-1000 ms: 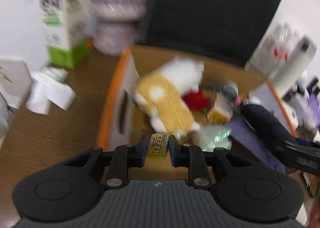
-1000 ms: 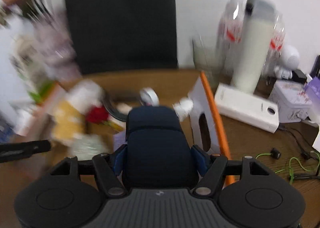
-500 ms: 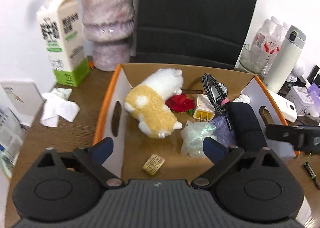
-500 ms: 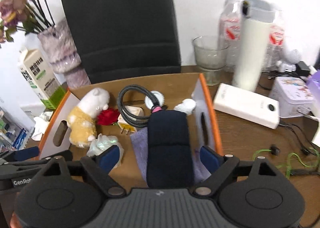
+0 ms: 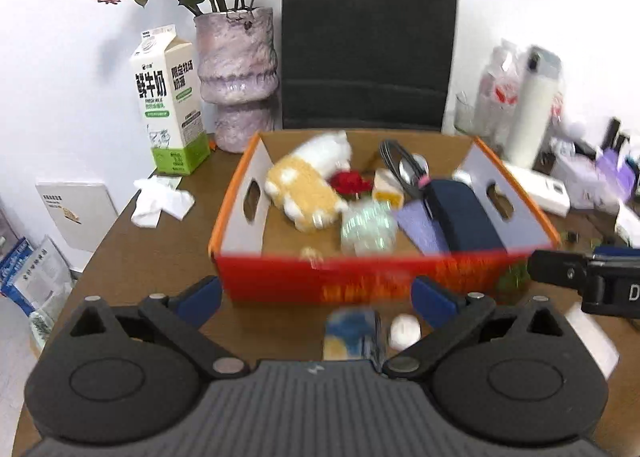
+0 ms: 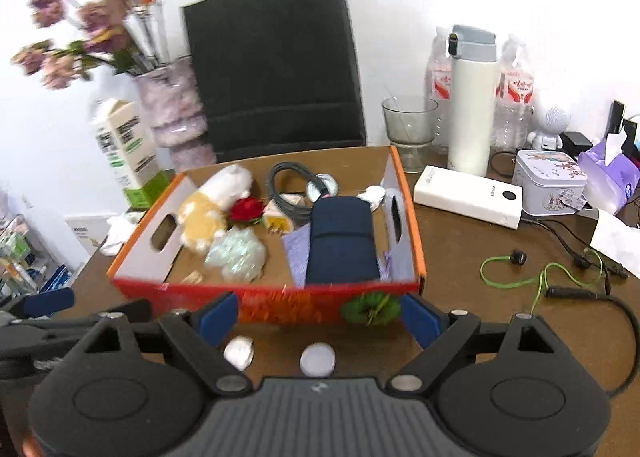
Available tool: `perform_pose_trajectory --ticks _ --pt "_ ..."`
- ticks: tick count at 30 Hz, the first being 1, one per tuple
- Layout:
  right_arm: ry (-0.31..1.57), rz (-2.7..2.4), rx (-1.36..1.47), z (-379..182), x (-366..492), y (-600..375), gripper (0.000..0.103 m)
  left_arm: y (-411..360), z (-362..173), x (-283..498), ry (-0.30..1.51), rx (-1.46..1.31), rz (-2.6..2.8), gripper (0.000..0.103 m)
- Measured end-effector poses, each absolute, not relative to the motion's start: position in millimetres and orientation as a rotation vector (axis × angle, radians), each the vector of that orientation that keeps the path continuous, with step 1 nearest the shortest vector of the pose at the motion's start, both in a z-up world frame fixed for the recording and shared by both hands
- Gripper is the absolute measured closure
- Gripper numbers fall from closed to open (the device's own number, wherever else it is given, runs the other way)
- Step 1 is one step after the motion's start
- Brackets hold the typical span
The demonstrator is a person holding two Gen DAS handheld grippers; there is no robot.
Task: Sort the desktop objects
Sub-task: 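Release the gold packet with the left tool while the right tool releases the navy case into the box, then withdraw both open tools from the box back over the table, then grasp the blue wrapper packet with the left tool while the right tool grasps the translucent white box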
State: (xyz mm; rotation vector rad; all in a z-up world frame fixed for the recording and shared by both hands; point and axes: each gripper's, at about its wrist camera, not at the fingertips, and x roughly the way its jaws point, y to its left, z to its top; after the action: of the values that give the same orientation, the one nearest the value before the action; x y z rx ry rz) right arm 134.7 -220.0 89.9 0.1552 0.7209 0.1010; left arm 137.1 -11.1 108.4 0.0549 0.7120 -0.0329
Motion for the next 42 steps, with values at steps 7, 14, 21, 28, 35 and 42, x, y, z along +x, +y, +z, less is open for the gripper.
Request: perform_pose_trajectory --ticks 7,14,21,28,35,42 --pt "0.592 0.077 0.128 73 44 -222 0.012 -13 94 50 0.578 0.053 -0.148 0.0" --pt "0.538 0.129 0.099 29 -53 -208 0.012 0 64 -50 0.477 -0.007 -0.035 0.0" --pt "0.453 0.159 0.104 7 -144 -197 0.005 -1 43 -137 0.351 -0.01 -0.028 0.0" --pt "0.372 0.157 0.063 5 -187 -196 0.003 1 31 -169 0.337 -0.078 -0.06 0.0" --pt "0.368 0.084 -0.038 12 -163 -214 0.0 -9 43 -126 0.367 0.029 -0.104 0.0" --pt "0.478 0.081 0.026 14 -68 -269 0.004 -3 53 19 0.522 -0.028 -0.231 0.007"
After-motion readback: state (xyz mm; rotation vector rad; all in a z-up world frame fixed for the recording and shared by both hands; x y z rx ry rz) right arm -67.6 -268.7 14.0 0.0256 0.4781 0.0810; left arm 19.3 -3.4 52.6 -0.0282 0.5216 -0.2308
